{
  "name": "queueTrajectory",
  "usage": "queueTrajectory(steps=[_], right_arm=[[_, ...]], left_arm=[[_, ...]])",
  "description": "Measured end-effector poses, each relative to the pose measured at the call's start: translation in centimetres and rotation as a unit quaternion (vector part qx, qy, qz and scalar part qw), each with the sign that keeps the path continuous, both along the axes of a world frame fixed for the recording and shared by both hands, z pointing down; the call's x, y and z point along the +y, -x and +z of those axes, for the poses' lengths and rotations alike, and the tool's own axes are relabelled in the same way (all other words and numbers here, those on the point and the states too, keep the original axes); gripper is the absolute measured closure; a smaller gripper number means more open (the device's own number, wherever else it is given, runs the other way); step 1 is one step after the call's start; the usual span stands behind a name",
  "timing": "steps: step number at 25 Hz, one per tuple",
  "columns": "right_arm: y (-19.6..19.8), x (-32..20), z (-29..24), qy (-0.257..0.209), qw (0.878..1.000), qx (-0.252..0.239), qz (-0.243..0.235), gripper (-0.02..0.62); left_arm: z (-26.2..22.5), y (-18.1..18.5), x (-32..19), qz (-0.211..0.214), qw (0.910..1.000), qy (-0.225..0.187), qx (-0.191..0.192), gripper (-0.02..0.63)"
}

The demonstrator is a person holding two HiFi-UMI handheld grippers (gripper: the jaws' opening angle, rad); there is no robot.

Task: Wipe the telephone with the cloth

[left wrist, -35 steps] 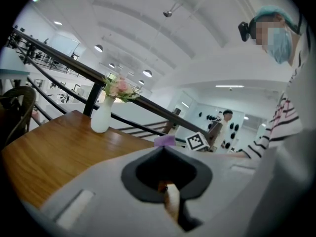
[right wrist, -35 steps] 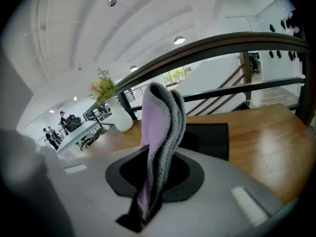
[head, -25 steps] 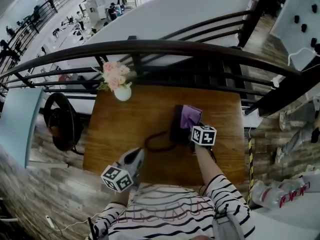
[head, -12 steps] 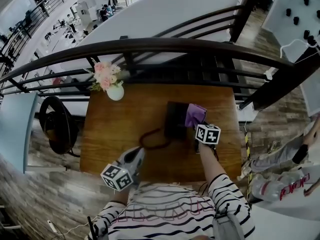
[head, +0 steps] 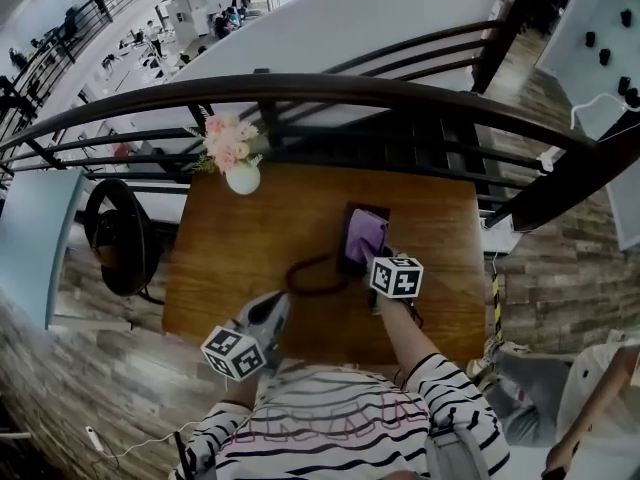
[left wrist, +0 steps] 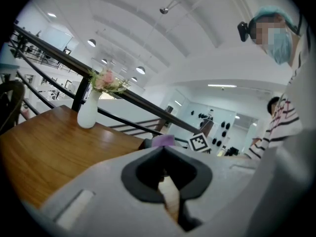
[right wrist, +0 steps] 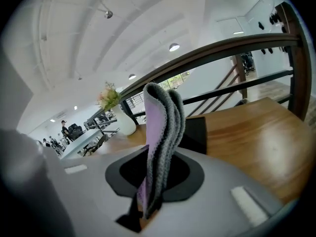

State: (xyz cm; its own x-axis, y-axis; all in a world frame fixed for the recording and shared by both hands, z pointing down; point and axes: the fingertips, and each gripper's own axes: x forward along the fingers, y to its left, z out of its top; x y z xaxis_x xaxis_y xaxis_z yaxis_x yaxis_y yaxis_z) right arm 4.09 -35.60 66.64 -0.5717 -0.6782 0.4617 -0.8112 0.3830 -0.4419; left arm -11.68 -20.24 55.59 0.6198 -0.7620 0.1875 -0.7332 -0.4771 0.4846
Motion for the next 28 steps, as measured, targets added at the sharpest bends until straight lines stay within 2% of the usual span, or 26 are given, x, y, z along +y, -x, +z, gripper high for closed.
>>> queueTrajectory(steps=[5,11,15,28], right_arm=[[3.4,0.2,1.4,0.013,1.0,-0.008,-0.027,0.543],[4.5,0.6,3.5,0.03,0.999,0.024,-0.034,0.543],[2.5,0.7,3.8,0.03,0.999,0.036,-0.019,0.543],[-6.5,1.5,4.5,0.042,0.995,0.052,0.072,0.541]], left_arm=[[-0.1,1.3,0.7,-0.029,0.9996,0.0,-0.005,0.604],[-0.2,2.9,1.2,-0.041,0.9992,0.002,-0.005,0.604],[-0.2,2.3,0.8,-0.027,0.9996,0.001,-0.004,0.604],[0.2,-2.0,-1.2,0.047,0.9989,0.001,0.006,0.604]])
